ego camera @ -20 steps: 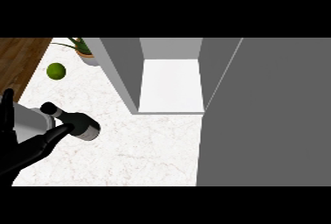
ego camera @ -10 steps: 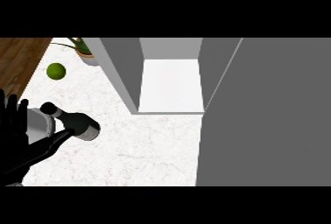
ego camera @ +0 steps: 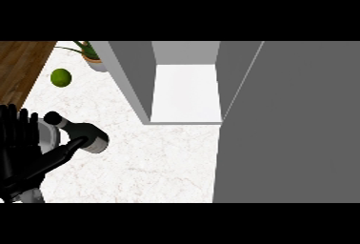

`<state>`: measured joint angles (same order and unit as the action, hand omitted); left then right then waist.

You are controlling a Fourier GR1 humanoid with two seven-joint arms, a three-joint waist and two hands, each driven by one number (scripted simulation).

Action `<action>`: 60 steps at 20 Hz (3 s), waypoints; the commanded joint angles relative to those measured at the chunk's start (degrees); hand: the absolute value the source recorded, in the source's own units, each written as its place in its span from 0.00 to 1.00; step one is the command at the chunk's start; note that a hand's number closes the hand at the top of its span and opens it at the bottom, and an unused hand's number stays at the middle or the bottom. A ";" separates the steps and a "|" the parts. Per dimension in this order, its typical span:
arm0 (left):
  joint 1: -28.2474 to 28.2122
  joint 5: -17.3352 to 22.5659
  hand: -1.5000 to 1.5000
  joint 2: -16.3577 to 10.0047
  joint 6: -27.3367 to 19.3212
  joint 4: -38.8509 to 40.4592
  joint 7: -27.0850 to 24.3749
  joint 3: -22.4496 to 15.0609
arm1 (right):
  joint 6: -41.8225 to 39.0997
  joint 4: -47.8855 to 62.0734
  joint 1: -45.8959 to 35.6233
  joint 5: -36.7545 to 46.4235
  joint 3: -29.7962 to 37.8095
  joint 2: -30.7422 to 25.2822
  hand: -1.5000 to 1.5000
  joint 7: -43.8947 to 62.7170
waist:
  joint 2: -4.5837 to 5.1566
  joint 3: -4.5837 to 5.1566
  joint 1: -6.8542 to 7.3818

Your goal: Pick up the wine, place it into the cabinet and close the cabinet

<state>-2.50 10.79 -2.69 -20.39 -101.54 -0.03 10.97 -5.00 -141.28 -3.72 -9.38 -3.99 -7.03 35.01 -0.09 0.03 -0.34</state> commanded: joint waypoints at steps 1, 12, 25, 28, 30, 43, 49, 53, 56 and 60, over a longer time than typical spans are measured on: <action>0.37 1.39 0.00 -0.37 2.26 5.17 -4.22 1.96 | 2.73 -8.44 0.18 1.84 -4.63 1.54 0.00 5.57 | 0.01 0.02 0.18; -1.42 6.27 0.00 -1.09 8.92 14.15 -11.95 5.08 | 0.34 -9.38 0.92 -6.02 3.03 0.08 0.00 4.97 | -0.01 0.00 0.05; 5.22 6.42 0.00 -1.84 11.71 28.79 -20.07 6.38 | -2.93 -4.07 2.74 -2.52 1.00 1.88 0.00 -1.42 | 0.09 -0.02 0.08; 4.75 5.96 0.00 -0.62 12.60 29.78 -20.92 4.65 | -2.94 -7.79 3.27 -8.13 5.98 -0.07 0.00 2.30 | 0.04 -0.03 -0.03; 1.49 6.54 0.00 -0.50 14.00 29.01 -22.51 5.17 | -2.00 -11.54 3.72 -7.47 4.17 0.35 0.00 4.74 | -0.06 -0.03 -0.04; 11.10 7.20 0.00 -2.82 16.57 47.24 -30.87 7.59 | -2.23 -10.68 1.28 -7.13 4.45 -0.19 0.00 6.56 | 0.06 0.00 -0.29; 14.49 7.23 0.00 -0.39 14.01 50.72 -31.77 6.85 | -5.04 -8.06 4.69 -7.64 5.87 0.80 0.00 1.18 | 0.07 -0.03 -0.40; 16.94 9.04 0.00 -3.42 19.99 59.15 -38.12 9.35 | -0.36 -6.89 -2.97 -3.45 3.72 1.52 0.00 6.86 | 0.13 0.03 -0.15; 16.18 10.76 0.00 -3.05 20.25 56.20 -35.67 9.38 | -0.62 -10.85 -1.69 -4.23 2.89 1.34 0.00 8.78 | -0.03 0.00 -0.09; 15.24 11.19 1.00 -3.29 26.64 57.60 -36.51 7.75 | -2.25 -10.07 0.87 -6.45 4.14 1.30 0.00 7.37 | -0.03 -0.01 -0.25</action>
<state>13.61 21.36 -5.63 2.20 -45.03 -36.23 19.50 -7.40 -142.07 -6.11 -8.69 -0.84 -5.66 38.31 -0.07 0.01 -0.52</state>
